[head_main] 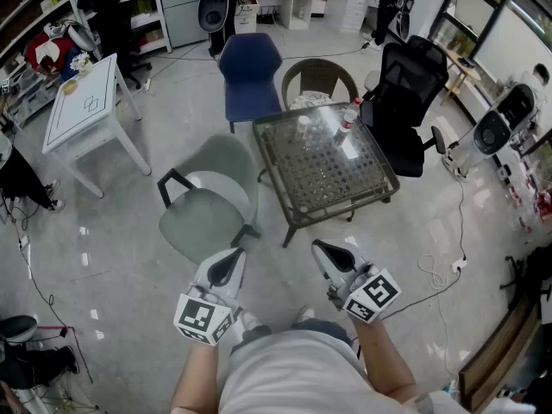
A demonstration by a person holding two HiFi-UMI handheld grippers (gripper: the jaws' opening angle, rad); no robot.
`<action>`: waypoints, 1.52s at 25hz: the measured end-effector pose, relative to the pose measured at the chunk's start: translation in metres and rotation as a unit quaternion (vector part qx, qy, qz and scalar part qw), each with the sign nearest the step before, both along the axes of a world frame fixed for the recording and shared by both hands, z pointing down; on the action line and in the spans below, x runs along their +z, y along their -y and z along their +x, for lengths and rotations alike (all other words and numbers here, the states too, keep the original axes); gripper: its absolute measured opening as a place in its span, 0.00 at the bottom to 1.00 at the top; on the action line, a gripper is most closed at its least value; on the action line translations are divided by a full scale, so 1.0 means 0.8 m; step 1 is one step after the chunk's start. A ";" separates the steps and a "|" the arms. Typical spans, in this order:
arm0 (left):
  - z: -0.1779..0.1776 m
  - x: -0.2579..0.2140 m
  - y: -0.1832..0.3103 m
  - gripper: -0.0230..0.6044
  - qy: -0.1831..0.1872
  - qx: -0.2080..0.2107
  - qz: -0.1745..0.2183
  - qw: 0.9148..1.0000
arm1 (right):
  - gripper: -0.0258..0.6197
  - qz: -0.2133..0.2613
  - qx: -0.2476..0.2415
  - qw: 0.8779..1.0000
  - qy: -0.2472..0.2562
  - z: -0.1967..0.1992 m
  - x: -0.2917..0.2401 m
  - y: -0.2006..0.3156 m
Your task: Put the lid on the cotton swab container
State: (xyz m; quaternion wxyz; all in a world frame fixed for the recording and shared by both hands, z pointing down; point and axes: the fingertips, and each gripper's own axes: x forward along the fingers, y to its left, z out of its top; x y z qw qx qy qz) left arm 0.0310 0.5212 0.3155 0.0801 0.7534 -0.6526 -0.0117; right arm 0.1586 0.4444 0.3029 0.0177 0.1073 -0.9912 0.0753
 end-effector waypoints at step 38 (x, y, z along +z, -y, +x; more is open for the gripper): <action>-0.193 0.033 0.175 0.05 0.014 -0.057 -0.033 0.998 | 0.05 -0.064 -0.034 0.997 0.019 -0.200 0.035 0.213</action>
